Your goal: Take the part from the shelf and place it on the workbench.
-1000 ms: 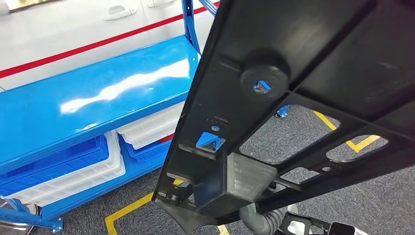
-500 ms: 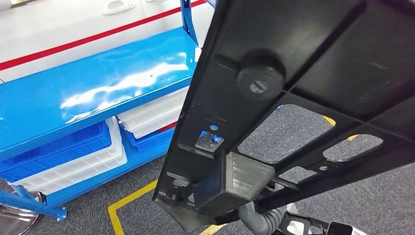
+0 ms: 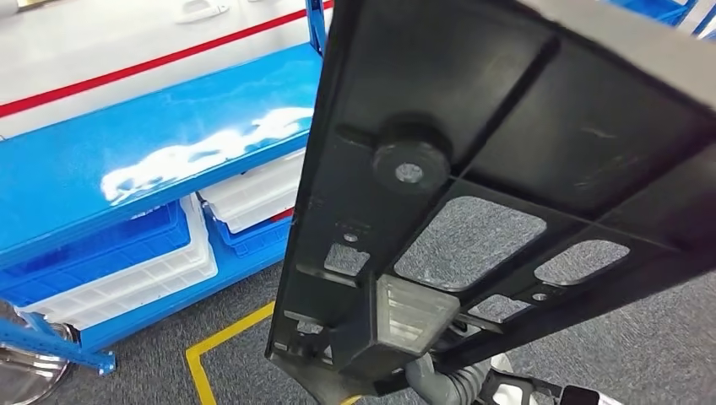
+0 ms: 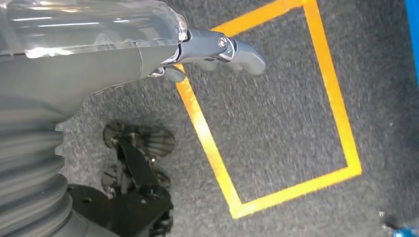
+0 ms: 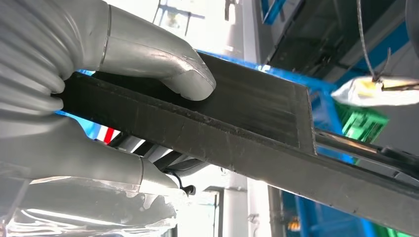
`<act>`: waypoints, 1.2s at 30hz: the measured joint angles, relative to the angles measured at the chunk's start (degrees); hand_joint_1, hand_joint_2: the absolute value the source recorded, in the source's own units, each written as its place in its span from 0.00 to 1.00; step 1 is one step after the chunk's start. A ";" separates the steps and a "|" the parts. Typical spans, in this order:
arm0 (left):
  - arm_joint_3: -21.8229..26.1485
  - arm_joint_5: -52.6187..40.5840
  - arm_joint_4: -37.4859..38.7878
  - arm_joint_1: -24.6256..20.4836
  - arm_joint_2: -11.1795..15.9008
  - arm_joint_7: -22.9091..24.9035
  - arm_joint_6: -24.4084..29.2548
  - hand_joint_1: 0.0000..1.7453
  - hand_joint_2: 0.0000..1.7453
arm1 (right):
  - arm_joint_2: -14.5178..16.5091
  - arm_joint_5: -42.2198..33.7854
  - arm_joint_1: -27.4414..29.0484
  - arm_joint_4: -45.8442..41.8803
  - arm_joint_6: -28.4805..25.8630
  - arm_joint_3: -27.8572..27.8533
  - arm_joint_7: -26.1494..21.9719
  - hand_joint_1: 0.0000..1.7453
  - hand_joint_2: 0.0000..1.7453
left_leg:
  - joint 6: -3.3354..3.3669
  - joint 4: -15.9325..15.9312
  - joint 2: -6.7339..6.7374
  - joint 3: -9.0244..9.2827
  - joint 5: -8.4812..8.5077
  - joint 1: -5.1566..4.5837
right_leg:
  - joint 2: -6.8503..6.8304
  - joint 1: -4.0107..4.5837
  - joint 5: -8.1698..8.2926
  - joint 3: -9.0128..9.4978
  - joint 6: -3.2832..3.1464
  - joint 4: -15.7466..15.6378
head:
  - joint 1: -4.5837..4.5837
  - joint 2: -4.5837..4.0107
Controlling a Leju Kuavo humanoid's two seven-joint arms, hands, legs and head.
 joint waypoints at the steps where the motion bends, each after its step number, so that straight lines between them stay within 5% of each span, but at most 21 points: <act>1: 0.07 0.01 0.00 0.10 0.05 0.15 0.08 0.00 1.00 | -0.14 -0.13 0.00 0.02 0.02 0.00 0.13 0.98 1.00 | 0.24 -0.41 0.35 -0.11 0.07 -0.07 | 0.29 -0.01 0.19 -0.12 0.35 -0.03 | -0.04 0.00; 4: 0.31 0.04 0.00 0.06 0.16 0.81 0.39 0.00 1.00 | -0.64 -0.16 0.13 0.01 0.13 0.00 0.72 0.98 1.00 | 1.32 -1.53 1.82 0.01 0.61 0.26 | 0.43 0.06 -1.42 -1.40 1.17 2.36 | 0.00 0.00; 7: 0.59 0.17 0.00 0.05 0.18 1.62 0.97 0.00 1.00 | -1.17 -0.15 0.27 0.14 0.62 0.00 1.16 0.98 1.00 | 1.87 -1.71 3.20 -0.16 0.82 0.19 | -0.01 -0.14 -6.46 -6.18 1.69 12.34 | 0.08 -0.01; 9: 0.92 0.43 0.00 0.07 0.19 2.21 1.45 0.00 1.00 | -1.49 -0.20 0.32 0.47 1.02 0.00 1.50 0.98 1.00 | 1.86 -1.49 4.19 -0.32 0.77 0.10 | -0.19 -0.38 -6.81 -7.78 1.98 15.76 | 0.07 0.00; 11: 1.21 0.82 0.00 0.04 0.16 2.60 1.90 0.00 1.00 | -1.66 -0.38 0.21 0.91 1.47 0.01 1.97 0.98 1.00 | 1.68 -1.12 5.10 -0.38 0.57 0.12 | -1.10 -0.58 -3.24 -5.20 2.09 10.76 | 0.07 0.00; 13: 1.54 1.30 0.00 0.03 0.12 2.77 2.31 0.00 1.00 | -1.70 -0.82 -0.29 1.33 2.17 0.15 2.43 0.98 1.00 | 1.20 -0.54 5.91 -0.50 0.19 -0.07 | -3.55 -0.32 -0.45 -1.79 1.79 3.65 | 0.07 0.00; 15: 2.01 1.73 0.00 0.07 0.10 2.77 2.79 0.00 1.00 | -1.62 -1.27 -1.02 1.70 2.91 0.48 2.90 0.98 1.00 | 0.58 -0.16 6.79 -0.70 -0.01 -0.34 | -4.76 0.10 -0.13 -0.97 1.18 1.01 | -0.04 0.00; 17: 2.33 1.86 0.00 0.02 0.07 2.73 3.21 0.00 1.00 | -1.40 -1.59 -1.53 2.06 3.34 0.71 3.20 0.98 1.00 | 0.05 -0.05 7.69 -0.81 -0.17 -0.37 | -3.67 0.15 0.14 -1.35 0.50 0.81 | -0.14 -0.01; 19: 2.37 1.62 0.00 -0.09 -0.01 2.74 3.57 0.00 1.00 | -1.09 -1.80 -2.18 2.29 3.56 0.85 3.31 0.98 1.00 | -0.47 1.72 6.22 -1.47 -1.72 -0.12 | -2.54 0.02 0.52 -1.50 -0.16 0.57 | -0.16 -0.01; 22: 2.37 0.75 0.00 0.05 -0.06 3.30 4.98 0.00 1.00 | -0.67 -1.83 -3.21 2.37 3.74 1.11 3.72 0.98 1.00 | -0.90 11.65 2.83 -5.69 -7.06 0.14 | -0.85 0.01 0.84 -1.67 -0.76 0.50 | -0.20 0.00; 24: 2.36 -0.01 0.00 0.26 -0.05 4.27 6.33 0.00 1.00 | -0.58 -1.61 -3.23 2.38 3.79 1.29 4.05 0.98 1.00 | -0.89 16.37 2.41 -7.86 -8.01 0.16 | 0.54 0.10 0.91 -1.70 -0.85 0.55 | -0.20 0.00; 25: 2.34 -0.45 0.00 0.34 -0.05 4.77 7.02 0.00 1.00 | -0.55 -1.46 -3.18 2.35 3.79 1.36 4.11 0.98 1.00 | -0.81 15.58 2.30 -7.53 -6.81 0.18 | 1.29 0.11 0.92 -1.64 -0.85 0.60 | -0.20 0.00; 28: 2.20 -1.72 0.00 0.40 -0.03 5.66 8.91 0.00 1.00 | -0.33 -1.09 -3.15 2.04 3.84 1.44 4.05 0.98 1.00 | -0.33 4.88 -0.08 -2.74 -1.10 0.38 | 3.35 0.11 0.93 -1.49 -0.67 0.83 | -0.17 0.00; 30: 2.11 -2.32 0.00 0.43 -0.02 6.13 10.01 0.00 1.00 | -0.22 -0.98 -3.18 1.78 4.00 1.45 3.99 0.98 1.00 | -0.07 0.89 -1.68 -0.99 -0.23 0.38 | 4.52 0.00 1.16 -1.95 -0.12 0.99 | -0.15 0.00; 32: 1.92 -2.84 0.00 0.42 -0.02 6.63 10.67 0.00 1.00 | -0.20 -0.96 -3.19 1.66 4.13 1.46 3.93 0.98 1.00 | 0.36 0.25 -1.09 -0.79 -0.25 0.29 | 5.48 -0.18 1.52 -2.49 0.67 0.94 | -0.14 0.00; 34: 1.56 -3.28 0.00 0.32 -0.03 6.94 10.89 0.00 1.00 | -0.21 -0.85 -3.28 1.58 4.14 1.47 3.91 0.98 1.00 | 1.17 -0.36 0.10 -0.74 0.27 0.37 | 3.99 -0.09 0.71 -3.14 1.21 1.99 | -0.05 0.00; 36: 1.24 -3.47 0.00 0.36 -0.06 7.28 10.72 0.00 1.00 | -0.20 -0.67 -3.49 1.51 4.30 1.49 3.89 0.98 1.00 | 1.82 -0.77 1.44 -0.76 0.61 0.29 | 1.14 0.01 -2.45 -5.46 1.50 7.07 | 0.07 0.00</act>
